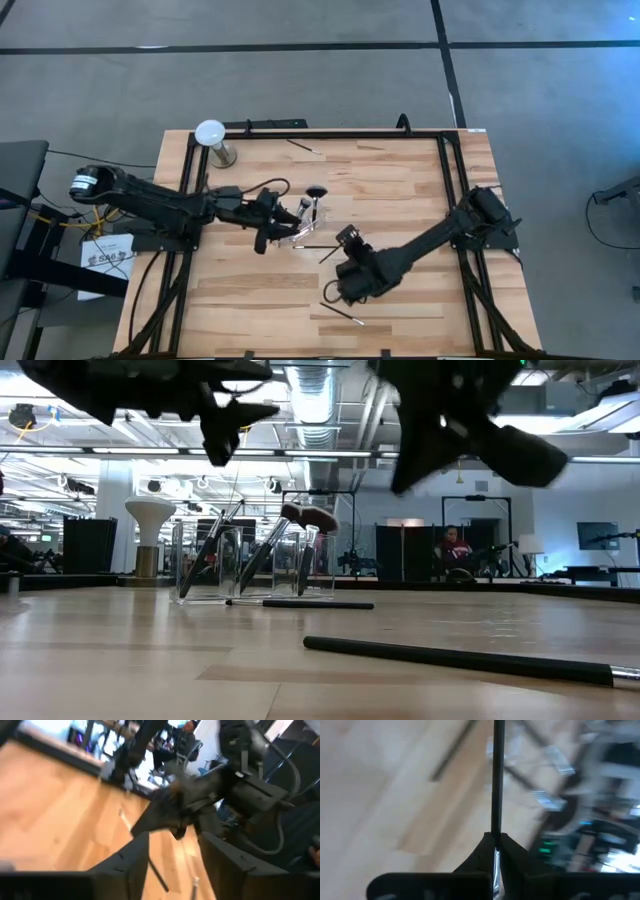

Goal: Put items in baskets/containers
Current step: Put the eyeshadow brush into the left section of the transparent organizer

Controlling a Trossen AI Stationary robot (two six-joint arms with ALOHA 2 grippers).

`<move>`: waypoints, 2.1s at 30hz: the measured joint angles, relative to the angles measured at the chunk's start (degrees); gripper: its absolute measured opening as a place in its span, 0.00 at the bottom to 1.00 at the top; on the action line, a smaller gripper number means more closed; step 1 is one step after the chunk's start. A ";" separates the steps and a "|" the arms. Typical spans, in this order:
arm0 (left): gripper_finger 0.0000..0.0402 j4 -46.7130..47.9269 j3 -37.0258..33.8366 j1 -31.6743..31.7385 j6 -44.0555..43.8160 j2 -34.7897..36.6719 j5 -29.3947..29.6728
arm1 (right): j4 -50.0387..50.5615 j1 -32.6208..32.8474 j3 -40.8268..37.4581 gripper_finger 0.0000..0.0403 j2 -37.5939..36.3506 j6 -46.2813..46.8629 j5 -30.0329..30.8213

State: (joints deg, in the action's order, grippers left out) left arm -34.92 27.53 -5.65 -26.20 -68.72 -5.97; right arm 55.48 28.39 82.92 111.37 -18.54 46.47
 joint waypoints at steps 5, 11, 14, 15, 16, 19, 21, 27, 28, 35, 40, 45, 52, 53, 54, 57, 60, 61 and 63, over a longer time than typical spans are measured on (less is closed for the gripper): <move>0.57 0.09 2.89 0.30 -10.00 -5.43 -2.62 | -2.55 3.12 1.00 0.00 -0.07 -5.95 13.97; 0.66 -0.10 7.80 0.31 -17.01 -11.89 -7.09 | -9.10 4.23 1.18 0.00 -0.07 -16.32 20.78; 0.66 -0.05 9.46 -0.09 -19.31 -14.38 -8.65 | -11.49 4.05 1.18 0.00 -0.07 -18.65 23.07; 0.65 0.03 9.72 -0.25 -19.48 -14.99 -8.64 | -12.20 4.02 1.18 0.00 -0.07 -19.20 24.20; 0.65 0.13 9.99 -0.41 -19.51 -15.43 -8.64 | -12.83 4.02 1.19 0.00 -0.07 -19.44 25.33; 0.62 -0.09 10.50 -1.00 -19.33 -16.39 -8.66 | -13.57 3.92 1.22 0.00 -0.07 -19.45 25.99; 0.59 -0.21 10.49 -1.22 -19.27 -16.82 -8.68 | -13.99 3.75 1.22 0.00 -0.09 -19.46 26.00; 0.48 0.18 10.37 -1.54 -18.65 -17.58 -8.55 | -15.25 3.72 1.22 0.00 -0.09 -20.69 26.04; 0.45 0.12 10.36 -1.66 -17.92 -17.58 -8.50 | -15.54 3.73 1.22 0.00 -0.10 -20.87 26.04; 0.17 -0.13 10.36 -2.27 -12.72 -17.54 -8.10 | -15.93 3.73 1.22 0.01 -0.13 -21.14 25.46; 0.04 0.16 10.29 -2.22 -9.05 -17.56 -7.18 | -17.62 3.82 1.24 0.01 -0.31 -20.96 25.81; 0.03 0.11 10.31 -2.44 -7.14 -17.54 -6.77 | -18.18 3.73 1.22 0.01 -0.31 -20.50 25.87; 0.03 -0.33 10.32 -3.97 -1.08 -17.54 -3.08 | -18.01 4.26 1.22 0.02 -0.28 -5.96 29.20; 0.03 -0.32 10.32 -4.20 0.06 -17.54 -2.10 | -17.73 4.58 1.22 0.02 -0.41 -2.70 28.95; 0.03 -0.31 10.32 -4.34 0.98 -17.54 -1.10 | -17.44 4.80 1.22 0.03 -0.57 0.76 28.20; 0.03 -0.33 10.32 -4.67 3.89 -17.26 1.13 | -14.69 5.69 1.22 0.07 -1.49 14.00 23.47; 0.03 -1.51 10.29 -5.20 7.65 -16.13 3.00 | -9.65 6.09 1.22 0.12 -2.42 29.54 17.95; 0.03 -2.05 10.28 -5.43 9.13 -15.76 3.44 | -7.77 6.13 0.86 0.14 -2.68 34.17 17.13; 0.03 -2.96 10.04 -6.38 12.20 -14.72 4.98 | -7.25 6.50 -0.79 0.16 -3.11 41.64 17.10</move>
State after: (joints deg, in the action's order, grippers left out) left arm -37.88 37.56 -12.03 -14.00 -83.44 -0.99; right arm 48.23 34.88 82.12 108.26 23.09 63.57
